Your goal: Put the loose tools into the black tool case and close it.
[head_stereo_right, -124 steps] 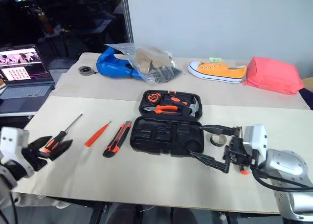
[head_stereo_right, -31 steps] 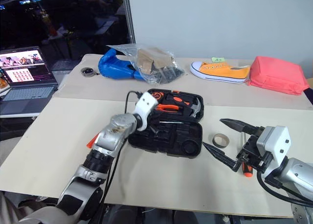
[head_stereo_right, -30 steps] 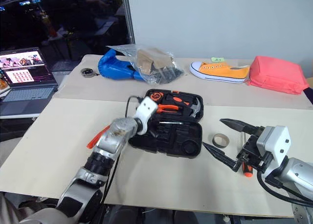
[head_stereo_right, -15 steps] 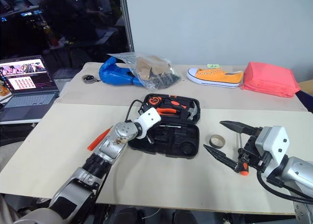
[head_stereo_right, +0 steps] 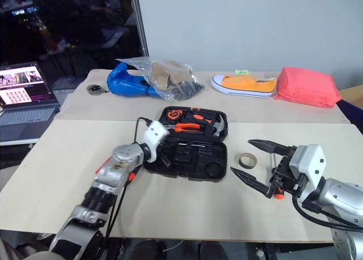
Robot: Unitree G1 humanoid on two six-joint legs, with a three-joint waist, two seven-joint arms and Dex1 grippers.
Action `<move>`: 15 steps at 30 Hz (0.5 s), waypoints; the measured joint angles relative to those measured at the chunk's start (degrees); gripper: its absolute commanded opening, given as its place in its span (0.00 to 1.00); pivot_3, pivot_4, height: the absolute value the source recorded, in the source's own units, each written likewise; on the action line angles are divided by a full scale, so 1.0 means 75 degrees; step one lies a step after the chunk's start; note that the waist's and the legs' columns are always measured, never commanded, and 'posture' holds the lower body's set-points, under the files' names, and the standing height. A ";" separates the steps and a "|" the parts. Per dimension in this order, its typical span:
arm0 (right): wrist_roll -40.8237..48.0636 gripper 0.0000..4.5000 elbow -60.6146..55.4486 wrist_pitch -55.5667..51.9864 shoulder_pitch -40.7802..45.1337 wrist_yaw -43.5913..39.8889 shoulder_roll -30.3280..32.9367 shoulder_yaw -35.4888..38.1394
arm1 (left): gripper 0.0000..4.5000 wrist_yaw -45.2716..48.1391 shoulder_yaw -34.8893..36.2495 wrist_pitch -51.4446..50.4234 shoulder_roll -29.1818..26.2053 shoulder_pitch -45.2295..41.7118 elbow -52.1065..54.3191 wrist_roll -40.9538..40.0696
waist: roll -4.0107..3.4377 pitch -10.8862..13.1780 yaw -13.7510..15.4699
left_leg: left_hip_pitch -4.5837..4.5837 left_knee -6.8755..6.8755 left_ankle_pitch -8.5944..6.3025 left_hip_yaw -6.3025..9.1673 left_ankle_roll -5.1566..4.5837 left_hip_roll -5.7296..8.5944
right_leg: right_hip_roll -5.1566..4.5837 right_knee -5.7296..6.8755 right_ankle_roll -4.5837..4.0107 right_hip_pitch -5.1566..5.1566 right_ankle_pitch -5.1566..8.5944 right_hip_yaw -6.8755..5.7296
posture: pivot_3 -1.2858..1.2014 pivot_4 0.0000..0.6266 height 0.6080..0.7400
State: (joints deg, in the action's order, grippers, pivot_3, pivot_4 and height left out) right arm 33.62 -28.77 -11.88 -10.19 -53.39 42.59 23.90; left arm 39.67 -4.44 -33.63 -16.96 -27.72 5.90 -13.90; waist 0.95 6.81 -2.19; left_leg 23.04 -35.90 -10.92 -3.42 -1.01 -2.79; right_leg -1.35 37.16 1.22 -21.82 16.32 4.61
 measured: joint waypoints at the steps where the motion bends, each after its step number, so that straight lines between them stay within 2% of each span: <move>1: -0.0062 1.00 0.0099 -0.0143 -0.0019 0.0146 0.0057 0.0064 | 0.35 0.0126 0.0276 -0.0513 -0.0221 0.0104 0.0774 -0.0491 | -0.0004 -0.0002 0.0021 | 0.0024 0.0000 -0.0003 0.0001 0.0003 0.0008 | -0.0009 0.0000 -0.0014 -0.0020 -0.0009 0.0002 | 0.52 0.24 1.00; 4: -0.0421 1.00 0.0192 -0.0841 -0.0285 0.0721 0.0329 0.0289 | 0.56 0.0567 0.0633 -0.1484 -0.1000 0.0444 0.2261 -0.1525 | -0.0007 -0.0004 0.0112 | 0.0056 0.0002 -0.0019 -0.0006 0.0023 0.0024 | -0.0021 -0.0008 0.0013 -0.0048 0.0013 0.0031 | 0.52 0.24 1.00; 5: -0.0795 1.00 0.0079 -0.1339 -0.0501 0.1173 0.0524 0.0359 | 0.66 0.0857 0.0798 -0.1963 -0.1424 0.0637 0.2807 -0.2159 | -0.0008 -0.0002 0.0159 | 0.0064 0.0002 -0.0027 -0.0007 0.0033 0.0026 | -0.0026 -0.0011 0.0016 -0.0055 0.0022 0.0035 | 0.52 0.24 1.00; 6: -0.1099 1.00 -0.0009 -0.1692 -0.0689 0.1455 0.0687 0.0393 | 0.71 0.1056 0.0938 -0.2256 -0.1711 0.0765 0.3156 -0.2580 | -0.0009 -0.0001 0.0191 | 0.0069 0.0001 -0.0032 -0.0009 0.0036 0.0027 | -0.0028 -0.0014 0.0020 -0.0059 0.0027 0.0038 | 0.52 0.24 1.00; 7: -0.1472 1.00 -0.0121 -0.2121 -0.0872 0.1771 0.0864 0.0447 | 0.80 0.1214 0.1136 -0.2588 -0.1994 0.0846 0.3490 -0.3076 | -0.0009 0.0001 0.0226 | 0.0076 -0.0001 -0.0033 -0.0005 0.0035 0.0034 | -0.0031 -0.0018 0.0023 -0.0058 0.0032 0.0038 | 0.52 0.24 1.00; 9: -0.1668 1.00 -0.0257 -0.2859 -0.0910 0.2011 0.1167 0.0539 | 0.94 0.1421 0.1394 -0.2935 -0.2350 0.0865 0.3933 -0.3751 | -0.0006 0.0006 0.0253 | 0.0075 -0.0009 -0.0036 -0.0005 0.0030 0.0039 | -0.0031 -0.0016 0.0025 -0.0055 0.0033 0.0046 | 0.52 0.24 1.00; 10: -0.1433 1.00 -0.0322 -0.3474 -0.0840 0.1958 0.1437 0.0599 | 0.98 0.1561 0.1485 -0.3087 -0.2595 0.0879 0.4159 -0.4142 | -0.0005 0.0012 0.0244 | 0.0063 -0.0011 -0.0035 -0.0007 0.0030 0.0042 | -0.0030 -0.0015 0.0025 -0.0047 0.0032 0.0054 | 0.52 0.24 1.00; 12: -0.0887 1.00 -0.0372 -0.4951 -0.0445 0.1950 0.1830 0.0682 | 0.98 0.1819 0.1660 -0.3238 -0.3098 0.0888 0.4484 -0.4721 | 0.0022 0.0029 0.0197 | 0.0038 -0.0012 -0.0030 -0.0007 0.0023 0.0035 | -0.0020 -0.0016 0.0026 -0.0029 0.0033 0.0059 | 0.52 0.24 1.00; 15: -0.0572 1.00 -0.0296 -0.6657 -0.0128 0.2023 0.2433 0.0770 | 0.98 0.1872 0.1679 -0.3208 -0.3378 0.0706 0.4663 -0.5061 | 0.0042 0.0053 0.0191 | 0.0026 -0.0009 -0.0013 -0.0010 -0.0004 0.0036 | -0.0019 -0.0016 0.0053 -0.0027 0.0040 0.0069 | 0.52 0.24 1.00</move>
State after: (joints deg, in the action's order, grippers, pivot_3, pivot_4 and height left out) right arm 29.33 -30.99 -61.81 -11.15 -38.22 60.84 29.68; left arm 53.70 8.15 -57.69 -42.30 -22.43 40.87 -51.86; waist 1.27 7.21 -0.76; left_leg 23.23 -35.97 -11.02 -3.49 -1.04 -2.52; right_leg -1.49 37.04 1.62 -22.02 16.62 5.13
